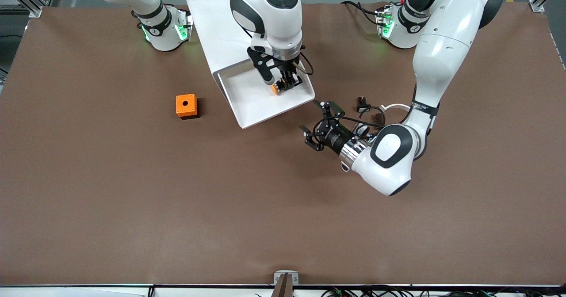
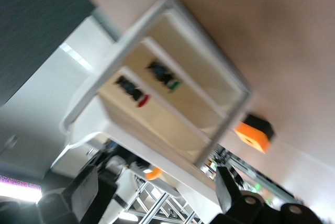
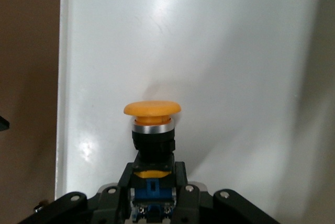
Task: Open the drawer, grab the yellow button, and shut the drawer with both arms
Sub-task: 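Grasp the yellow push button inside the drawer with the right gripper, then lift the button out and set it on the table with the right gripper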
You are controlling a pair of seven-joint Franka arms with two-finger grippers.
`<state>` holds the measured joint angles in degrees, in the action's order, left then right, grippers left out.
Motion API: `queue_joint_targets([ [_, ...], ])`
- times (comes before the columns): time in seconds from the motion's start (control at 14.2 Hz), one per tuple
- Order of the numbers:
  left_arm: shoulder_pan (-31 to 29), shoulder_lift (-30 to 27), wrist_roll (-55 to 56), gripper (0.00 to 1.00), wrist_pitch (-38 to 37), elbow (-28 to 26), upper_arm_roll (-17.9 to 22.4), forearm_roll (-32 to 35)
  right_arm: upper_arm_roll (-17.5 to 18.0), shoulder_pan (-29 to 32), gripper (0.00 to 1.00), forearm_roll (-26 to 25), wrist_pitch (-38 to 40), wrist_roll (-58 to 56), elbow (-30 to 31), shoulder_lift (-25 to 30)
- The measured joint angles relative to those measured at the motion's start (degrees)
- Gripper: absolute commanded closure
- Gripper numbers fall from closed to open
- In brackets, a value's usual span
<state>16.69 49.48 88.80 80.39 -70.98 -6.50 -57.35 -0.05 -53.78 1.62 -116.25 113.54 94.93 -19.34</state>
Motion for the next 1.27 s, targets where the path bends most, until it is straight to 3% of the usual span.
queue_joint_targets([
  [0.35,1.6,-0.2,-16.5,0.01,7.7,1.5,2.0,3.1,-1.2,8.8,1.00,0.3,13.7,-25.8,-6.6,0.4],
  [0.71,5.8,-3.7,-23.5,0.01,18.0,2.2,2.1,13.7,-1.9,27.5,1.00,0.3,17.3,-62.3,-7.0,2.2],
  [0.92,8.8,-6.5,-24.7,0.01,22.6,2.3,2.1,22.3,-2.0,37.0,1.00,0.2,14.1,-79.4,-4.2,2.1],
  [1.27,13.5,-7.4,-24.7,0.01,27.8,2.1,2.1,34.4,-2.0,48.9,1.00,-0.3,0.2,-101.0,3.0,-0.4],
])
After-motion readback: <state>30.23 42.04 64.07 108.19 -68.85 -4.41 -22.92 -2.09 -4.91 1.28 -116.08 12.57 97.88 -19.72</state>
